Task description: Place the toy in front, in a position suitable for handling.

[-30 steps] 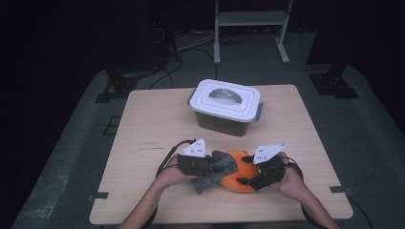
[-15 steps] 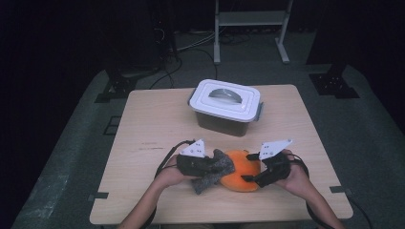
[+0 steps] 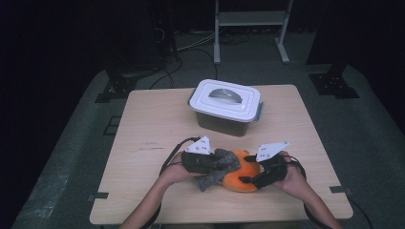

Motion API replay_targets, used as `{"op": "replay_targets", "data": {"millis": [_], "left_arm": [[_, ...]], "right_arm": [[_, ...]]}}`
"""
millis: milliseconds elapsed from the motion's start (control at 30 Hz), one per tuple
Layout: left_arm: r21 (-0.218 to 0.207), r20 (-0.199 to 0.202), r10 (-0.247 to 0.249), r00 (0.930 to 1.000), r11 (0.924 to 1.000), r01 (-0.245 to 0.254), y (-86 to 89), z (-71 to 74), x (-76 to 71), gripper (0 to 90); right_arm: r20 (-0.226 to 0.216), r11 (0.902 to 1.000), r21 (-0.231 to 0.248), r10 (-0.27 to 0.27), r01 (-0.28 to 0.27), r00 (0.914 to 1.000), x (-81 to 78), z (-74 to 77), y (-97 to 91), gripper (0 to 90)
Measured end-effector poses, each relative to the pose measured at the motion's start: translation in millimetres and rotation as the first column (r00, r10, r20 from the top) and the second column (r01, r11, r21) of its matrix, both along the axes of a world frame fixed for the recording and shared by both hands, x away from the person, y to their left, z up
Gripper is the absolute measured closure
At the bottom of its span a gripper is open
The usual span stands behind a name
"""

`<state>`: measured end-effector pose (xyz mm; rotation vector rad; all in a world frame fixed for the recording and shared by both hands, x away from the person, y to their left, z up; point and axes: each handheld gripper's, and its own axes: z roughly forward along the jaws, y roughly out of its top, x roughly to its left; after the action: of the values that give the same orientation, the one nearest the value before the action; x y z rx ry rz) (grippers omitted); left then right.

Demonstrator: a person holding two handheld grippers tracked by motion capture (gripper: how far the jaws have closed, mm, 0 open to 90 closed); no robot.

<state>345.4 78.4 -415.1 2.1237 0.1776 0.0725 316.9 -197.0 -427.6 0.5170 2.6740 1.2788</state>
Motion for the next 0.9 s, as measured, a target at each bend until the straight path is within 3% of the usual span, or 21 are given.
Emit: {"op": "replay_targets", "data": {"millis": [133, 233, 367, 467, 633, 900], "left_arm": [[0.028, -0.013, 0.035, 0.9993, 0.999, -0.035, 15.8, -6.3, 2.8, 70.3], [0.015, -0.031, 0.041, 0.9987, 0.9991, -0.041, 19.9, -8.0, 4.2, 70.3], [-0.019, -0.017, 0.021, 0.9996, 0.9996, -0.021, 10.0, -1.0, 1.6, 70.3], [-0.047, 0.007, -0.027, 0.9996, 0.9985, 0.027, -3.1, 6.5, -3.9, 70.3], [-0.011, 0.034, -0.065, 0.9973, 0.9978, 0.066, -12.7, 3.3, -9.2, 69.8], [0.058, 0.013, 0.02, 0.9997, 0.9981, -0.021, 17.7, -8.7, 1.2, 69.9]], "right_arm": [[-0.003, 1.0, -0.003, 0.006, -0.006, 1.0, 0.9, 0.8, -2.4, 24.0], [-0.015, 1.0, 0.004, 0.002, -0.002, 0.9999, 1.9, 0.0, -5.6, 24.0], [-0.016, 1.0, -0.006, -0.003, 0.003, 0.9999, 2.0, 0.2, -3.7, 23.9], [-0.009, 1.0, -0.006, 0.002, -0.002, 1.0, 1.3, -0.1, -1.7, 23.8], [-0.005, 1.0, -0.004, 0.002, -0.002, 1.0, 0.4, -0.7, -2.1, 23.6], [-0.026, 0.9998, 0.016, -0.012, 0.012, 0.9996, 4.8, 0.3, -8.0, 23.7]]}}
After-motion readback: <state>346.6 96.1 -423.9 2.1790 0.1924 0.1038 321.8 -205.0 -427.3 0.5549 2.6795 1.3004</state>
